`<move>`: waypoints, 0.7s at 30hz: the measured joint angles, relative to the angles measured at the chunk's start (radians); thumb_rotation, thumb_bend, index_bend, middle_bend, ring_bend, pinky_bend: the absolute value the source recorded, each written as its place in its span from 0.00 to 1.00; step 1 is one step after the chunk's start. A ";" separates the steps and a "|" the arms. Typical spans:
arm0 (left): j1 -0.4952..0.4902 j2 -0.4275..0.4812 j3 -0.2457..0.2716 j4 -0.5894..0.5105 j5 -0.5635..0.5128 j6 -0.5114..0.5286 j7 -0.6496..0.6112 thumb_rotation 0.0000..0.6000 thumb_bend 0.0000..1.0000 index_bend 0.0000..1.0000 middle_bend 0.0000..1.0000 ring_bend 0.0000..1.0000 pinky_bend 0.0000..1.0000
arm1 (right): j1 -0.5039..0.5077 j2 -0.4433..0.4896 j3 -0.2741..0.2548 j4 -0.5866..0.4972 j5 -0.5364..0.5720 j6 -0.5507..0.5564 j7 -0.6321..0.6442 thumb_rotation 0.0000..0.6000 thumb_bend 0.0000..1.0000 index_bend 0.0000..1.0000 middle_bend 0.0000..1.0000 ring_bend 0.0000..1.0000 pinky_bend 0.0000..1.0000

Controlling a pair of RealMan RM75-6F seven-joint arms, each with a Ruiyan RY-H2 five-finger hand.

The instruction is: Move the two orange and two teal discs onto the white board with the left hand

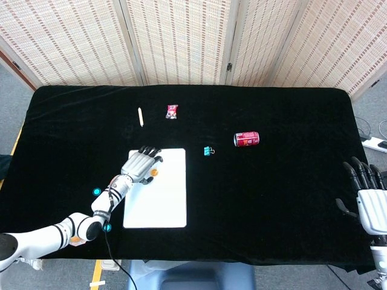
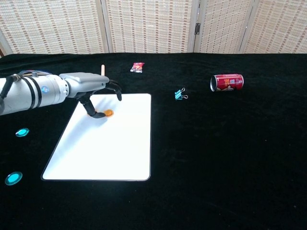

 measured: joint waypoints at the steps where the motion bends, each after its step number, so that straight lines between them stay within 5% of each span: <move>1: 0.008 0.011 -0.001 -0.010 0.004 0.013 -0.011 1.00 0.40 0.33 0.11 0.00 0.00 | 0.000 0.001 0.000 0.000 -0.001 0.002 0.000 1.00 0.34 0.00 0.03 0.03 0.04; 11: 0.178 0.181 0.054 -0.104 0.118 0.207 -0.139 1.00 0.40 0.43 0.11 0.00 0.00 | 0.003 -0.007 -0.002 0.004 -0.017 0.002 0.008 1.00 0.34 0.00 0.03 0.03 0.04; 21: 0.308 0.210 0.152 -0.090 0.195 0.291 -0.205 1.00 0.40 0.42 0.11 0.00 0.00 | 0.025 -0.015 -0.001 -0.004 -0.039 -0.011 -0.002 1.00 0.34 0.00 0.03 0.03 0.04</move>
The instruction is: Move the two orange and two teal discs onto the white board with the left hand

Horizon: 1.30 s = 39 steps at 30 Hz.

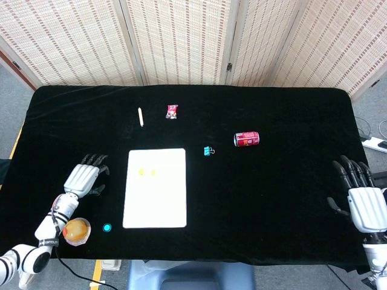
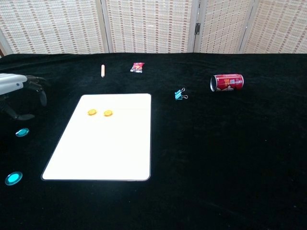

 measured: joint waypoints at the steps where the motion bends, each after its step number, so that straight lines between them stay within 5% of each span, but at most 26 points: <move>1: 0.006 -0.002 0.006 0.003 0.005 0.001 0.002 1.00 0.40 0.42 0.11 0.00 0.00 | 0.001 0.000 0.001 -0.001 0.000 0.000 -0.001 1.00 0.34 0.00 0.03 0.03 0.04; 39: 0.082 -0.067 0.014 0.123 0.029 -0.040 -0.049 1.00 0.40 0.45 0.11 0.00 0.00 | -0.006 0.014 -0.002 -0.026 -0.006 0.019 -0.017 1.00 0.34 0.00 0.03 0.02 0.03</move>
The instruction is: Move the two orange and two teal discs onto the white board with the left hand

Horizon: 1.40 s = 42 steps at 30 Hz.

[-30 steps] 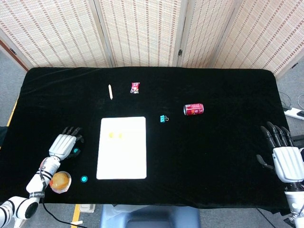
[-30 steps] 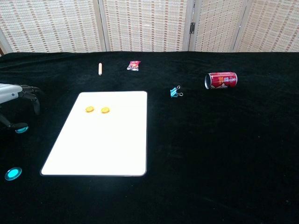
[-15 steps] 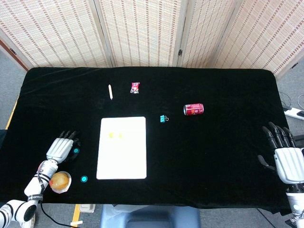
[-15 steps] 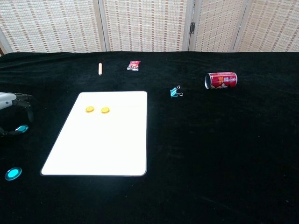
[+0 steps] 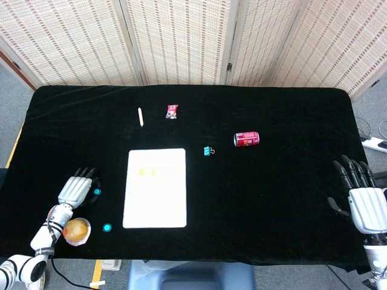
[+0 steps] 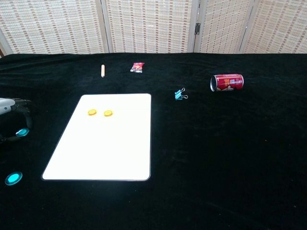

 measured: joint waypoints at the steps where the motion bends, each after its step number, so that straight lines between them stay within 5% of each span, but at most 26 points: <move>1: 0.001 -0.001 -0.001 0.003 0.000 -0.001 -0.002 1.00 0.40 0.45 0.11 0.00 0.00 | 0.000 0.000 0.000 0.000 0.000 0.000 -0.001 1.00 0.34 0.00 0.03 0.02 0.03; 18: 0.007 -0.010 -0.008 0.018 0.030 -0.003 -0.035 1.00 0.42 0.52 0.14 0.00 0.00 | -0.003 0.000 0.000 -0.003 0.001 0.006 -0.004 1.00 0.34 0.00 0.03 0.02 0.03; 42: -0.113 0.007 -0.048 -0.202 0.117 -0.032 0.049 1.00 0.42 0.51 0.14 0.00 0.00 | -0.008 -0.006 0.001 0.031 0.024 -0.003 0.028 1.00 0.34 0.00 0.03 0.02 0.03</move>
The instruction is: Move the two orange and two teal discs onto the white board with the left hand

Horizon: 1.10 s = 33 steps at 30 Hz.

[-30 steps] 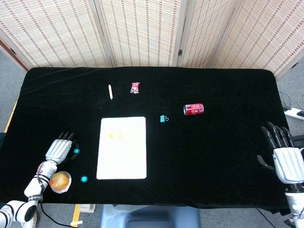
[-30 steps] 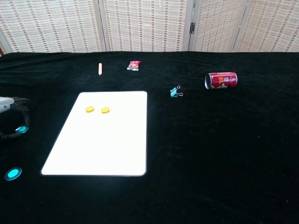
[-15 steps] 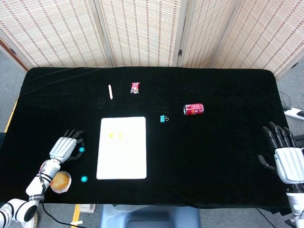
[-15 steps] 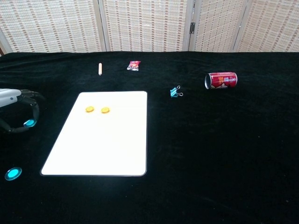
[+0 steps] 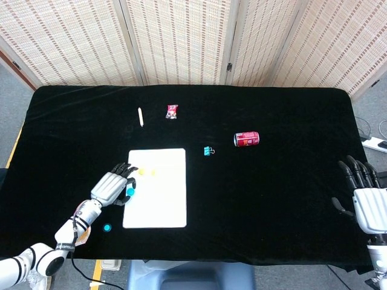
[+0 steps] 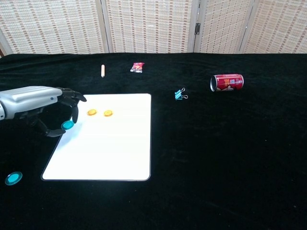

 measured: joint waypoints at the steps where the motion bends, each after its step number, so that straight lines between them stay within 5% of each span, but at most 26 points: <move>1: -0.004 -0.005 -0.001 0.000 -0.003 -0.005 0.005 1.00 0.42 0.51 0.14 0.00 0.00 | 0.000 -0.001 0.000 0.002 0.001 0.000 0.002 1.00 0.34 0.00 0.03 0.02 0.03; 10: -0.024 -0.038 -0.004 0.017 -0.038 -0.025 0.063 1.00 0.42 0.48 0.14 0.00 0.00 | 0.000 -0.005 0.000 0.013 0.003 -0.004 0.011 1.00 0.34 0.00 0.03 0.02 0.03; 17: -0.019 -0.038 -0.002 0.012 -0.045 -0.008 0.074 1.00 0.37 0.23 0.12 0.00 0.00 | 0.001 -0.006 0.001 0.015 0.004 -0.005 0.011 1.00 0.34 0.00 0.03 0.02 0.03; 33: 0.047 0.095 0.088 -0.097 0.099 0.116 0.041 1.00 0.36 0.41 0.12 0.00 0.00 | 0.008 -0.007 0.002 0.009 -0.007 -0.008 0.007 1.00 0.34 0.00 0.03 0.02 0.03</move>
